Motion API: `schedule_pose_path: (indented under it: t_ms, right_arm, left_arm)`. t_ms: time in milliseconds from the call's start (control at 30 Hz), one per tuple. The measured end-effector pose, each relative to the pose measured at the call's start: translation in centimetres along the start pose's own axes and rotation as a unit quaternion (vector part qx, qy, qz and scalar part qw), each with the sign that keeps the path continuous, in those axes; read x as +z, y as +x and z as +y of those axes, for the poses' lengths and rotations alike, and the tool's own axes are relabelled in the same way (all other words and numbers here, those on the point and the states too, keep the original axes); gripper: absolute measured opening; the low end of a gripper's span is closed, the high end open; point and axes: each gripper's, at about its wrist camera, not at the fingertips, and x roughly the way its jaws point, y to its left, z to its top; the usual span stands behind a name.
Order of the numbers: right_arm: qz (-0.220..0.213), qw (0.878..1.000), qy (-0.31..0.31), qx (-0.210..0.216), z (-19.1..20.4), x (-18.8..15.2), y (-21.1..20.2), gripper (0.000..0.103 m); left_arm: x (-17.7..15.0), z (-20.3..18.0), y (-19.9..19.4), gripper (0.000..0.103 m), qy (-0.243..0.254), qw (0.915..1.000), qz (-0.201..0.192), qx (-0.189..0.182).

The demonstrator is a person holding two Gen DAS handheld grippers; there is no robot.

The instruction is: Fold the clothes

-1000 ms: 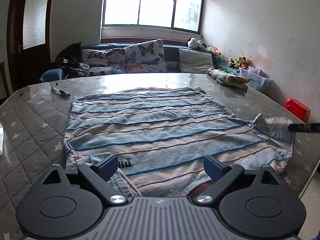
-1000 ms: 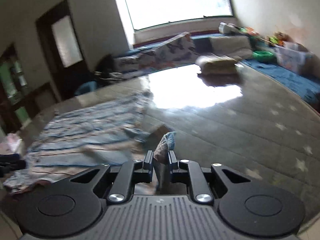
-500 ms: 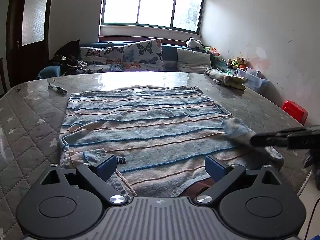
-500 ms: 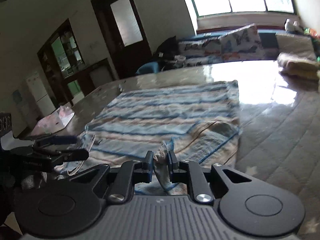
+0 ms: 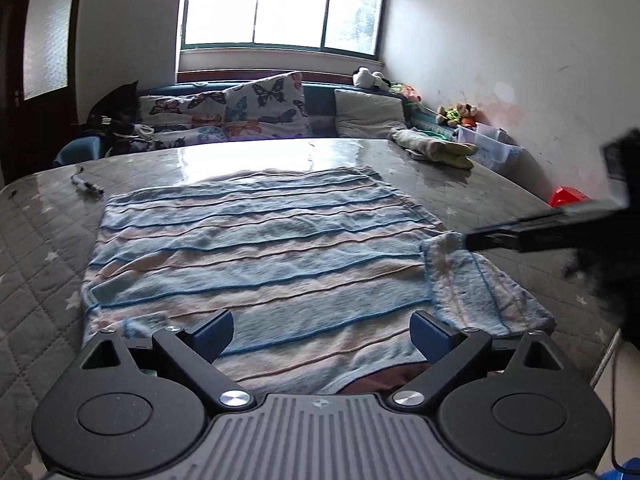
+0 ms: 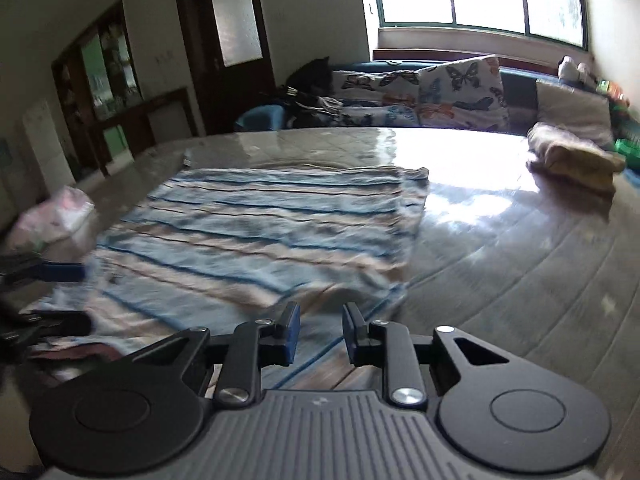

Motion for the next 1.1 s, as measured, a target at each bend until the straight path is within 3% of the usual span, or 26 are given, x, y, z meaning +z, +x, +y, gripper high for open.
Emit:
schedule_pose_path:
  t_ms: [300,500,767,967,1100]
  right_arm:
    - [0.032,0.999,-0.038,-0.017,0.0,0.7,4.4,0.022]
    - [0.021,0.998,-0.052,-0.008,0.5,0.5,1.7,0.022]
    - [0.034,0.995,-0.088,0.013,2.4,-2.7,-2.3,0.022]
    - [0.048,0.995,-0.093,-0.003,2.7,-5.4,-4.0,0.022]
    - [0.039,0.995,-0.093,-0.011,2.8,-5.5,-5.1,0.022]
  left_arm:
    - [1.3,-2.6,2.0,0.097,0.030,0.9993,0.008,-0.022]
    - [1.3,-4.5,3.7,0.097,0.053,0.9978,0.021,-0.034]
    - [0.7,-6.5,5.3,0.097,0.086,0.9946,0.037,-0.044]
    - [-0.3,-7.1,5.5,0.097,0.100,0.9930,0.046,-0.043]
    - [-0.4,-7.1,5.2,0.097,0.101,0.9932,0.044,-0.040]
